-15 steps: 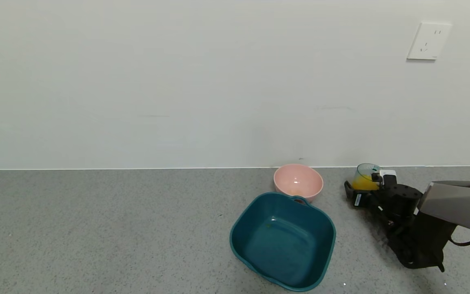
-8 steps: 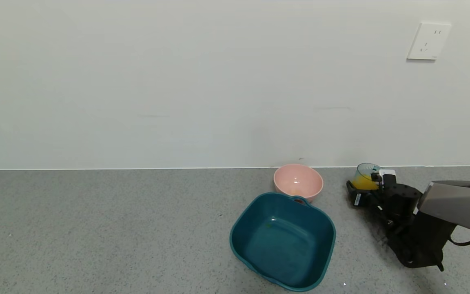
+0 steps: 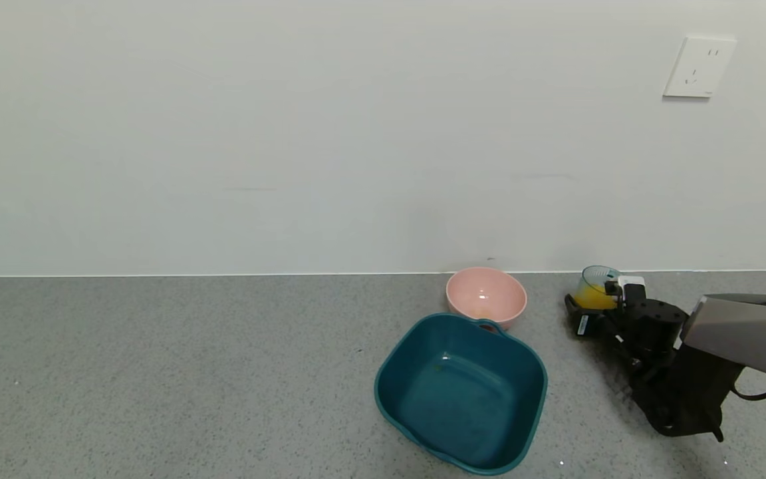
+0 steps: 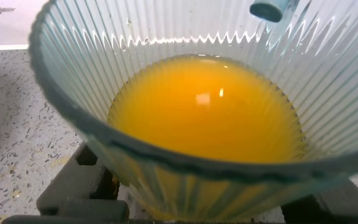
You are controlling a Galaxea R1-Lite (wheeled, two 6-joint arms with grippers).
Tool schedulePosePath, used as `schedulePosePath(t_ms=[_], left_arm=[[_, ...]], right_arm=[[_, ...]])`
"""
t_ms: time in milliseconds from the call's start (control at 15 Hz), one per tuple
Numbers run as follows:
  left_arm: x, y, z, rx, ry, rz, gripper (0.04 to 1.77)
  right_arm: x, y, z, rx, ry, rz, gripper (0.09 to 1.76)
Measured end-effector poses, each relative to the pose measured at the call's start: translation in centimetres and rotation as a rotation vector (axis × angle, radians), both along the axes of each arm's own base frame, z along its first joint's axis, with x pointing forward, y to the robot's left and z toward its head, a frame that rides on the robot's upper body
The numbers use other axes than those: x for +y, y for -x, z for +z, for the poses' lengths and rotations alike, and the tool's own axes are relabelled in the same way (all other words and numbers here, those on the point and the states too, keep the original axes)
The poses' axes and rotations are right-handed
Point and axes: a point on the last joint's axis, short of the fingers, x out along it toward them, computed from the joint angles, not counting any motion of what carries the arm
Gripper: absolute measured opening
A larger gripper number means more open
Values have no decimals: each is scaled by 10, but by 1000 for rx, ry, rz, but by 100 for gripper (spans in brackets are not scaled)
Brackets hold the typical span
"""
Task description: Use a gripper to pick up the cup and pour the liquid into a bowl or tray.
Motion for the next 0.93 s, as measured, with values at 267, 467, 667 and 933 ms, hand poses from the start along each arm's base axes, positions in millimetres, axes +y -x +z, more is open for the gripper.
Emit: schedulePosePath(t_ms=[267, 467, 667, 933], left_arm=[[0, 0, 0, 0, 0, 0, 172], [0, 0, 0, 0, 0, 0, 172], [0, 0, 0, 0, 0, 0, 172], [0, 0, 0, 0, 0, 0, 172]], right_arm=[[0, 0, 0, 0, 0, 0, 138], [0, 1, 1, 2, 0, 0, 138], [0, 2, 5, -1, 0, 0, 138], [0, 5, 13, -13, 0, 2, 138]])
